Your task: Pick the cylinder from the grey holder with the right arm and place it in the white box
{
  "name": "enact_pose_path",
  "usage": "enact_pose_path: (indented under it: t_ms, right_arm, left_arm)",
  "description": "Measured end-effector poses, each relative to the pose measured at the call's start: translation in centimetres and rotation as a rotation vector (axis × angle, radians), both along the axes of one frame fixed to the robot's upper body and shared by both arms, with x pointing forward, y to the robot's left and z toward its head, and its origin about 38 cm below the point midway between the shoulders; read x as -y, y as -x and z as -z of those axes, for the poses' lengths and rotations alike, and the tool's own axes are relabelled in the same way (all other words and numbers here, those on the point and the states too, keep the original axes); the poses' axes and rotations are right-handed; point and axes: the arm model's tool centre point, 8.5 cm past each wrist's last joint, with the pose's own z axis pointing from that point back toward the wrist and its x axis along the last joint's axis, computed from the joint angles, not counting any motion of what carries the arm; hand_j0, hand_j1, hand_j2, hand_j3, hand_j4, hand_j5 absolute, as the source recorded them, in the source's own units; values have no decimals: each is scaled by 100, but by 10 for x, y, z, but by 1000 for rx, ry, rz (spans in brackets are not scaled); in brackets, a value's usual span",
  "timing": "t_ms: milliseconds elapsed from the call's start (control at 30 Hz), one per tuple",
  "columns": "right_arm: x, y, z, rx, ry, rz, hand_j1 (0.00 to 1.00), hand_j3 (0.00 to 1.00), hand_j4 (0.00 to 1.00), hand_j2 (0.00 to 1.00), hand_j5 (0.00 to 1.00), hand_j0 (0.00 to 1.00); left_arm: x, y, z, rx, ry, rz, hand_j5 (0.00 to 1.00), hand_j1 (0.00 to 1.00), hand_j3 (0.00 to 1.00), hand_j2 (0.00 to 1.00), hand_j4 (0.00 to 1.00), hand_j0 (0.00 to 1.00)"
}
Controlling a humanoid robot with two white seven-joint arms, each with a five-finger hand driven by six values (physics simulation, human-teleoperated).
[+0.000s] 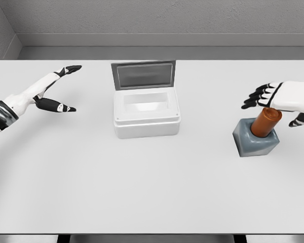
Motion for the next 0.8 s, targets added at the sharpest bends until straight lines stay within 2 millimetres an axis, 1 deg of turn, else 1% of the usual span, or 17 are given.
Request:
enact_pose_path:
  t_ms: [167,600,800]
  right_arm:
    - [-2,0,0,0,1,-6,100,100,100,100,100,100]
    - [-8,-1,11,-27,-29,-13,100,100,100,100,100,100]
    - [-4,-7,11,-24,-28,5,100,100,100,100,100,100]
  left_arm:
    - [-1,0,1,-3,-1,-1,100,100,100,100,100,100]
    - [1,1,2,-8,-3,4,100,100,100,100,100,100]
    - [1,0,2,-7,-5,4,100,100,100,100,100,100]
